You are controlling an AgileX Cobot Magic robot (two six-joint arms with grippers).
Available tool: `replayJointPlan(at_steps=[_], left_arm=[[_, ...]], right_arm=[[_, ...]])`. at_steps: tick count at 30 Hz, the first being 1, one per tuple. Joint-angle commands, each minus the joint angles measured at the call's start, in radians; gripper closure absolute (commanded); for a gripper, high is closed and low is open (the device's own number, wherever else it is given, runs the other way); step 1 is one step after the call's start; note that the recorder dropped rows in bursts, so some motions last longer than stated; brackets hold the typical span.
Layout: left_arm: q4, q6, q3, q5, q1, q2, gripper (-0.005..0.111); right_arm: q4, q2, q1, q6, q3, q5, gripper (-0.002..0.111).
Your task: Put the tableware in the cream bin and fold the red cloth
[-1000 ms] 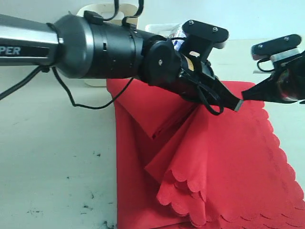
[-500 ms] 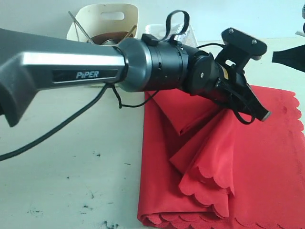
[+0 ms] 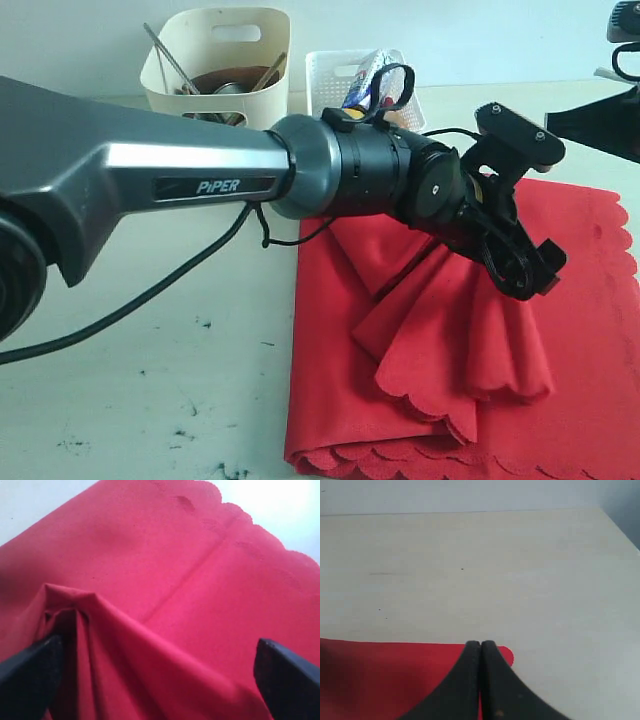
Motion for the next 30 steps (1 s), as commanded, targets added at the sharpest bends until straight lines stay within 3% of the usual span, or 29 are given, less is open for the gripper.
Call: replayJointPlan(at_steps=[1, 11, 15, 18, 20, 23, 24, 30], left_arm=[[0.003, 0.008, -0.008, 0.044, -0.003, -0.053, 0.002], [0.100, 0.008, -0.008, 0.189, 0.008, -0.156, 0.002], [0.102, 0.005, -0.006, 0.265, 0.052, -0.177, 0.005], [0.094, 0.005, 0.035, 0.290, 0.089, -0.201, 0.025], [0.078, 0.005, 0.079, 0.274, 0.114, -0.221, 0.048], [0.064, 0.005, 0.167, 0.243, 0.141, -0.268, 0.096], [0.064, 0.000, 0.201, 0.222, 0.152, -0.292, 0.106], [0.044, -0.003, 0.454, 0.064, 0.203, -0.451, 0.106]], right_arm=[[-0.010, -0.007, -0.004, -0.005, 0.007, -0.002, 0.108], [-0.010, -0.007, -0.004, -0.005, 0.007, -0.002, 0.108], [-0.010, -0.007, -0.004, -0.005, 0.007, -0.025, 0.108], [-0.010, -0.007, -0.004, -0.069, 0.007, -0.115, 0.108], [-0.010, -0.007, -0.004, -0.135, 0.007, -0.197, 0.108], [-0.010, -0.007, -0.004, -0.194, 0.007, -0.332, 0.108], [-0.010, -0.006, -0.004, -0.207, -0.001, -0.379, 0.108], [-0.010, 0.012, -0.001, -0.207, -0.056, -0.716, 0.108]])
